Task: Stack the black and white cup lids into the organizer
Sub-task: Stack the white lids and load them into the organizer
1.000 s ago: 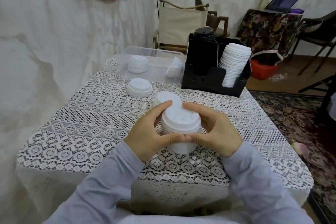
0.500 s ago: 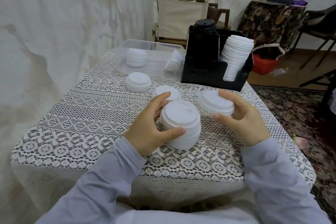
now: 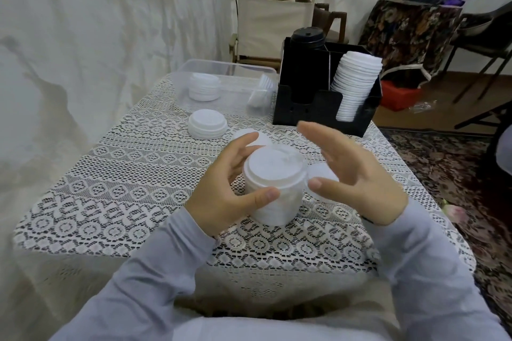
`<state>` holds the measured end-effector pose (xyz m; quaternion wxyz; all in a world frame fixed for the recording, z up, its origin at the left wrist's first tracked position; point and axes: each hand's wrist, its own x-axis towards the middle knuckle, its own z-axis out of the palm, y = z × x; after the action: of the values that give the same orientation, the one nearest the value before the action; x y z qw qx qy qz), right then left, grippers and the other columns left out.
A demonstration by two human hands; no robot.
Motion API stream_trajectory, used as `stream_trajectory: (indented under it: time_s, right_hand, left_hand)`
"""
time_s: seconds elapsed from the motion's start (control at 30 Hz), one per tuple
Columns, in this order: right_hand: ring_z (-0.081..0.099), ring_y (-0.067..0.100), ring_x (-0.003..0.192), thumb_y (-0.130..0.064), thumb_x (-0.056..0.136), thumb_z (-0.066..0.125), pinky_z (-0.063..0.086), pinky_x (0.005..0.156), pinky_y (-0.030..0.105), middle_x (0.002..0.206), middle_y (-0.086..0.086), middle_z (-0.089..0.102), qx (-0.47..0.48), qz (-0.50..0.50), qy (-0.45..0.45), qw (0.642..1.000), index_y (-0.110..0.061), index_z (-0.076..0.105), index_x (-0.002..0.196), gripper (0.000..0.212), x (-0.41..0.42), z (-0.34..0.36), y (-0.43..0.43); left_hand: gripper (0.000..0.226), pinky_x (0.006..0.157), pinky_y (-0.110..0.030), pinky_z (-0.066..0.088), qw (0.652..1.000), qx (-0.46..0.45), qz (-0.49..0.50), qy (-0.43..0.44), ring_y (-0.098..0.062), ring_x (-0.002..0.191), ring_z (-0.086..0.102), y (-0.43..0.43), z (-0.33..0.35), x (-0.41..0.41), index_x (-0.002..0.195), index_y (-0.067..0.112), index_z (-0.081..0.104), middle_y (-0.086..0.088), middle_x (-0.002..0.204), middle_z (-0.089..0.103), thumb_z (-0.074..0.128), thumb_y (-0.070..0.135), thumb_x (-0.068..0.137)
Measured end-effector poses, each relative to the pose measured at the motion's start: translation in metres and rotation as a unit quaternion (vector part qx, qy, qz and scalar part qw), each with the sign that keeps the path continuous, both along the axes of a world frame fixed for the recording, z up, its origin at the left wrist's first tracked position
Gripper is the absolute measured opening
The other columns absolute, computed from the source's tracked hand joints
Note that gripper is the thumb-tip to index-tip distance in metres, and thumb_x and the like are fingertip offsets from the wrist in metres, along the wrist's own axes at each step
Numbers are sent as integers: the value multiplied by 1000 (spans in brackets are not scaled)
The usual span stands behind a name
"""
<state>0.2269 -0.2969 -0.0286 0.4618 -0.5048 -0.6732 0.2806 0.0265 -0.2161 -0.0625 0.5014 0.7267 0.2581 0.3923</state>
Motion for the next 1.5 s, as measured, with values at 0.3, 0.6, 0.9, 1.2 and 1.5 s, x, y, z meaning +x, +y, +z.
stream_trajectory:
  time_s: [0.3,0.6,0.9,1.2,1.5]
  right_hand:
    - [64,16,106,-31,59,83,50,90,27,108,1,70,47,-8,115,992,-28,71,98,41,-22,0,24]
    - [59,17,107,-26,69,82,50,92,36,110,0,65,81,-282,40,955,-32,66,91,28,6,-29,14]
    - [58,26,104,-19,67,82,48,91,49,104,4,62,36,-373,-36,927,-21,66,89,27,40,-59,-2]
    - [59,26,99,-22,68,82,50,86,49,104,4,64,48,-353,-35,934,-23,66,90,27,38,-61,-1]
    - [61,26,99,-27,68,81,52,85,49,104,4,65,52,-337,8,940,-34,63,85,26,35,-57,-4]
  left_hand:
    - [91,96,-34,47,991,-77,7,-107,-16,112,61,5,3,6,123,29,46,5,116,67,84,59,45]
    - [84,107,-30,34,984,61,11,169,-4,125,43,0,-2,-4,129,43,36,16,133,46,64,67,54]
    - [66,91,8,15,965,156,13,212,9,113,37,-6,1,3,127,31,49,24,123,39,65,53,66]
    - [57,94,5,17,965,144,-3,219,11,114,37,-5,0,4,116,39,56,33,123,36,71,57,64]
    - [60,104,-7,12,973,89,-4,213,10,128,26,-6,-1,0,115,50,49,38,131,27,68,53,58]
